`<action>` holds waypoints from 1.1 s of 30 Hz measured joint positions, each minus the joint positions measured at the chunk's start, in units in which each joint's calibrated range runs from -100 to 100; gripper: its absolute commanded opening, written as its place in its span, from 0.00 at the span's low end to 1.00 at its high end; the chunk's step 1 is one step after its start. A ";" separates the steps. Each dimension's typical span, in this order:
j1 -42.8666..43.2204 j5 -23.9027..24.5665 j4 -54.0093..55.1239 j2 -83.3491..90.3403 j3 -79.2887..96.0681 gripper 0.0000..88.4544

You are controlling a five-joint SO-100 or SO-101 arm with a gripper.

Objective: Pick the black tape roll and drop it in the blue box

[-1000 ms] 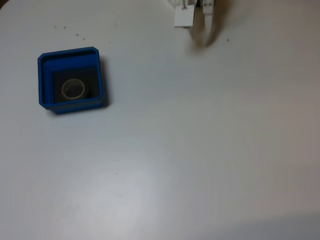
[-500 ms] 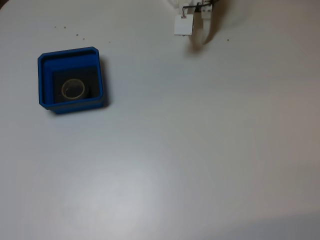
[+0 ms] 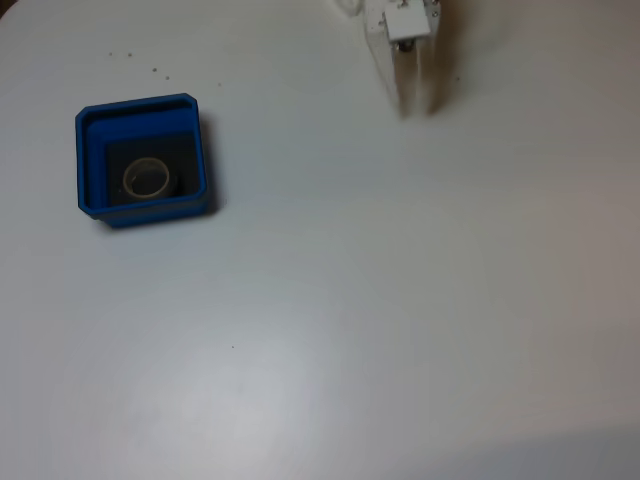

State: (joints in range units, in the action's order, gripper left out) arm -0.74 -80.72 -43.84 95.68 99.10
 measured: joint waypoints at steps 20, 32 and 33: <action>0.00 -13.77 22.00 0.08 0.00 0.13; 0.00 -13.77 26.77 0.08 0.00 0.13; 0.00 -13.77 26.77 0.08 0.00 0.13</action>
State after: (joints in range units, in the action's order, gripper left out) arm -0.74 -94.49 -17.08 95.77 99.10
